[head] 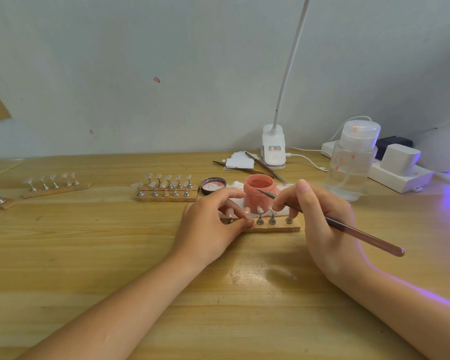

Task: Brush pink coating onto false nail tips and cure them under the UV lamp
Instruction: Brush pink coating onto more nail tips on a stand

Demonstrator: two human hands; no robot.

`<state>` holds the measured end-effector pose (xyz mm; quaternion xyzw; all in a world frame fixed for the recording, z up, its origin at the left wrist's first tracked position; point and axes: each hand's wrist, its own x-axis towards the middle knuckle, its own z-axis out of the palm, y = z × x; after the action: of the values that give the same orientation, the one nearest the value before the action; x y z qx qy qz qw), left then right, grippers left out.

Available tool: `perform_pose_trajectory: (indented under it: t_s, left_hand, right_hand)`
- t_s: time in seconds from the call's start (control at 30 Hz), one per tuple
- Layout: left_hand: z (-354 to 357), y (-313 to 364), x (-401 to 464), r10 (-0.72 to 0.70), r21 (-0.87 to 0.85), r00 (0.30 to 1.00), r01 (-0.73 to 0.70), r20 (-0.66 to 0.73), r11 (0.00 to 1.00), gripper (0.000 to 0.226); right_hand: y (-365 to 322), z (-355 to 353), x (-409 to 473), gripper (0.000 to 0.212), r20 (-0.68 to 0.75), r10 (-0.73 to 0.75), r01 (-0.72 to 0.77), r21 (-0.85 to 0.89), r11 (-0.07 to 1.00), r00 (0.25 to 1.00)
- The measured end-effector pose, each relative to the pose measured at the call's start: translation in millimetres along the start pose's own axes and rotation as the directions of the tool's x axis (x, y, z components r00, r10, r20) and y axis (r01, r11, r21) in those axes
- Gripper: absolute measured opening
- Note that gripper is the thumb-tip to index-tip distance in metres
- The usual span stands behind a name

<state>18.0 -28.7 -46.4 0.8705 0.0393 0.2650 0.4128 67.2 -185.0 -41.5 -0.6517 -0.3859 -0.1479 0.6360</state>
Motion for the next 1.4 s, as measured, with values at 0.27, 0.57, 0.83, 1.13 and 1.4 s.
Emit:
perform_pose_trajectory:
  t_s: [0.27,0.57,0.83,1.13,1.4]
  left_hand:
    - [-1,-1,0,-0.033,-0.022,0.999,0.034,0.043,0.999,0.052]
    - [-5,0,0,-0.015,-0.073,0.993,0.023,0.118,0.997,0.044]
    - [-24,0,7,-0.045,0.008,0.955,0.044,0.294,0.999,0.035]
    - [-5,1,2,-0.032,0.026,0.991,0.028,0.128,0.999,0.021]
    - [0,-2,0,0.014,-0.022,0.997,-0.013,0.071,1.0,0.026]
  right_hand:
    - [1,-1,1,0.04,0.001,0.004,-0.004,0.008,1.0,1.0]
    - [3,-3,2,0.043,-0.009,0.006,-0.006,-0.019,1.0,1.0]
    - [2,-3,3,0.04,-0.001,0.011,-0.011,-0.02,1.0,1.0]
    - [4,-2,4,0.039,-0.001,0.021,-0.022,-0.039,0.999,1.0]
    - [5,-2,4,0.039,0.001,0.02,-0.02,-0.055,0.998,1.0]
